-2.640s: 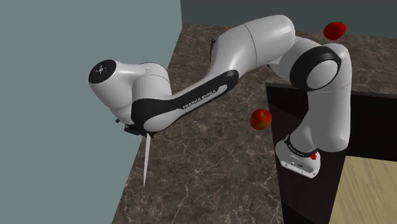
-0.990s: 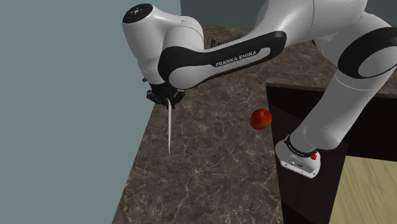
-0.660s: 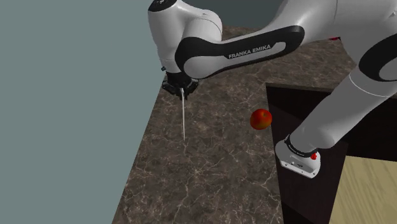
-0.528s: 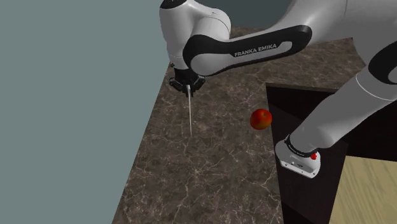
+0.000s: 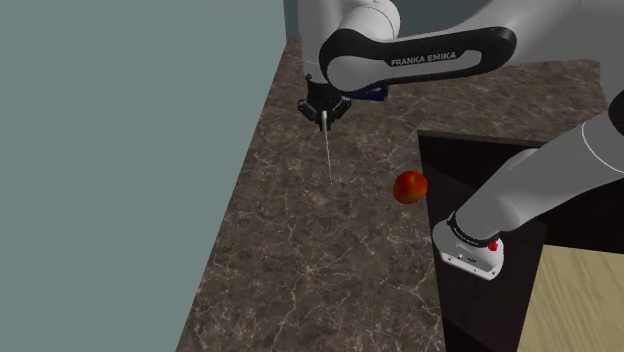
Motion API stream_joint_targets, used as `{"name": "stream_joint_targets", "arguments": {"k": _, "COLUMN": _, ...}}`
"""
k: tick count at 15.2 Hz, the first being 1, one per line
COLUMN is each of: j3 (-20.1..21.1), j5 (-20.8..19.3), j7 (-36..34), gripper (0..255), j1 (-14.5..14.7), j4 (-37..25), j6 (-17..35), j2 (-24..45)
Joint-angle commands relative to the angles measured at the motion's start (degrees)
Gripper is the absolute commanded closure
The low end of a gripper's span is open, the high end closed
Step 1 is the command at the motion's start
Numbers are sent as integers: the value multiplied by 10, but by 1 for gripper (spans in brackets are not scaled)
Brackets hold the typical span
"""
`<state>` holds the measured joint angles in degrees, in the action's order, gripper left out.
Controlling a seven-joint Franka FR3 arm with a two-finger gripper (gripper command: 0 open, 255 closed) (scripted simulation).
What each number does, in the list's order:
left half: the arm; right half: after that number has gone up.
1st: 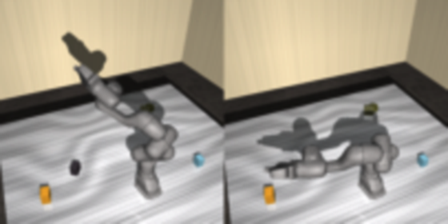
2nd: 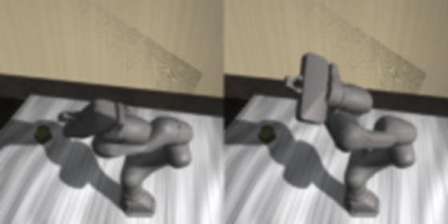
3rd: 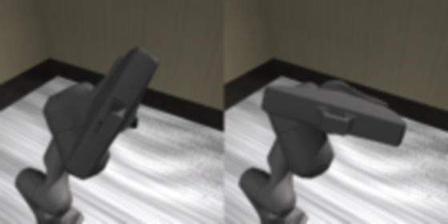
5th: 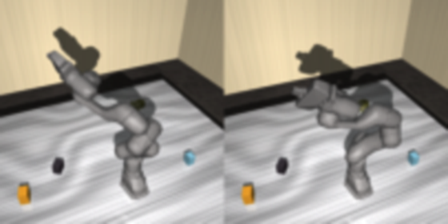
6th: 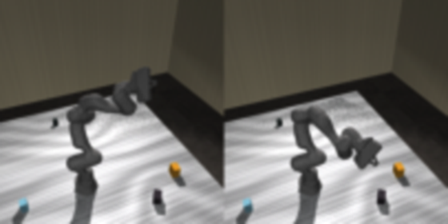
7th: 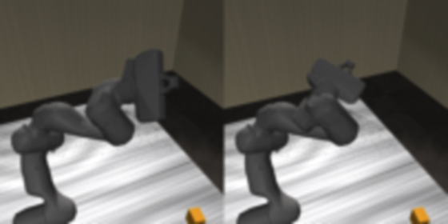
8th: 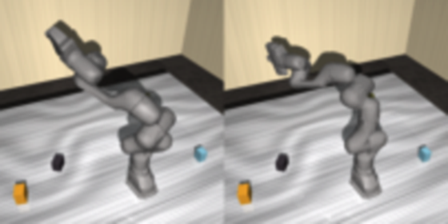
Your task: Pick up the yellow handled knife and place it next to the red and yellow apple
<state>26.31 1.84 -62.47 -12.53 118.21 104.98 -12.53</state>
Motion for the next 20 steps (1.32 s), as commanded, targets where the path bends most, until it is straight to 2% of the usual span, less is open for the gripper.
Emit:
{"name": "stream_joint_targets", "arguments": {"k": 1, "j3": -21, "j5": 5, "j7": 34, "gripper": 255, "j1": -9, "j4": 29, "j6": 7, "j2": -24}}
{"name": "stream_joint_targets", "arguments": {"k": 9, "j3": -102, "j5": -4, "j7": 153, "gripper": 255, "j1": -48, "j4": 84, "j6": 16, "j2": -73}}
{"name": "stream_joint_targets", "arguments": {"k": 20, "j3": -95, "j5": -7, "j7": 145, "gripper": 255, "j1": -47, "j4": 153, "j6": 103, "j2": -55}}
